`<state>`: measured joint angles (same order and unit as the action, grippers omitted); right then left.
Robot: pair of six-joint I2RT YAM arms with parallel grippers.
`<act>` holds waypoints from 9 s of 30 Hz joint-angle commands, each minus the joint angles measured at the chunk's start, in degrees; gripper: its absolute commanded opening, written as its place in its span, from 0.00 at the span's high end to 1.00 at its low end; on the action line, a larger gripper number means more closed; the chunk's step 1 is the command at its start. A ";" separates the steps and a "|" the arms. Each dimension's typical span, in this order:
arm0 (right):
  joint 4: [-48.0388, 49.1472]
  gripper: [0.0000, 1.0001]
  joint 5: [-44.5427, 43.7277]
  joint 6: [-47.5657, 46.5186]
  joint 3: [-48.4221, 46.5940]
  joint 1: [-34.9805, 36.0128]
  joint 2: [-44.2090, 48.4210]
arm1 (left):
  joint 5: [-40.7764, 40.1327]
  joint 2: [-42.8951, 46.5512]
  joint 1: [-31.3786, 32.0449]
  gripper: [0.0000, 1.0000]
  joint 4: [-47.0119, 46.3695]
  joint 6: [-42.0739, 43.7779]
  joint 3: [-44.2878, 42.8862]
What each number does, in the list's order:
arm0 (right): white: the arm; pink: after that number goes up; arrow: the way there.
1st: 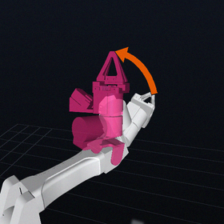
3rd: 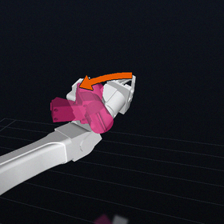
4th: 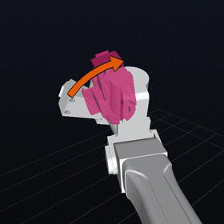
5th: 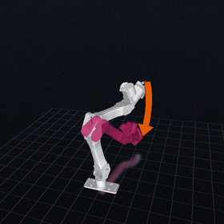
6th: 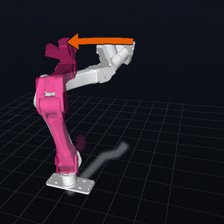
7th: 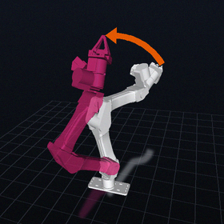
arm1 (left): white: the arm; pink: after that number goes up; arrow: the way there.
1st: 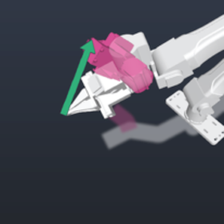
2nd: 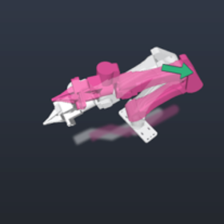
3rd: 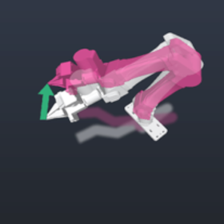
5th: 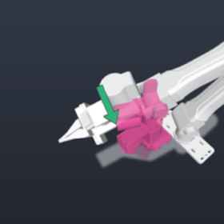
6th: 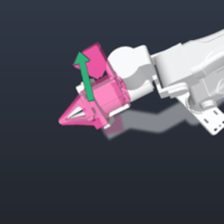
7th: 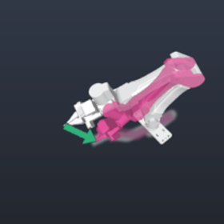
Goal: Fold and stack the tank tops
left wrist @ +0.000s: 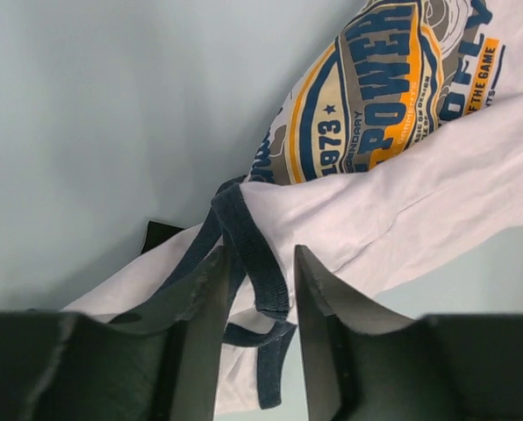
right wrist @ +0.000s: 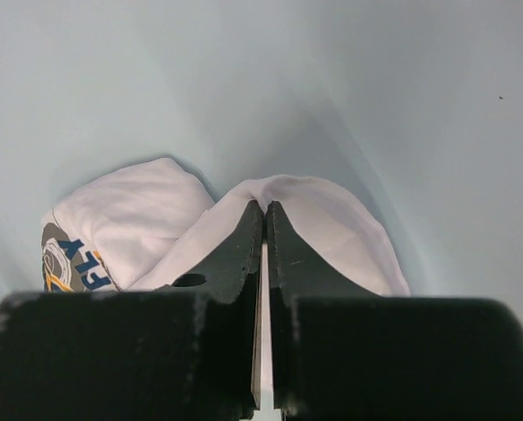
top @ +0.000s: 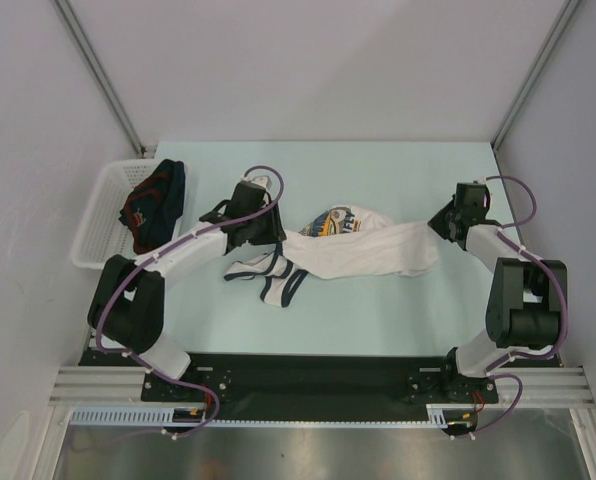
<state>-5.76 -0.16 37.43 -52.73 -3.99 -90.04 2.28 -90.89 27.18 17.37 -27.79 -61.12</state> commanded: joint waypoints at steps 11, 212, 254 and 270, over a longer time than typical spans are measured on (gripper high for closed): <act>0.57 1.00 -0.36 -0.69 0.08 -0.67 0.13 | 5.09 4.06 -0.46 0.53 -3.30 0.37 1.27; 4.18 0.95 2.36 5.55 -20.05 -8.67 -22.99 | -3.96 -5.44 0.94 0.90 -31.60 -7.19 12.96; -5.84 0.41 -13.45 0.36 -0.26 -3.22 -1.71 | -17.92 8.55 -10.21 0.18 -10.43 -8.68 19.56; -4.09 1.00 -12.93 3.69 0.77 -4.44 -7.35 | -13.70 -12.19 -15.84 0.86 -12.29 -7.45 2.34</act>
<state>-9.96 -11.62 39.22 -52.34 -7.44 -97.30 -11.68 -100.66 11.86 4.91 -36.12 -54.43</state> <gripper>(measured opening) 0.043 0.205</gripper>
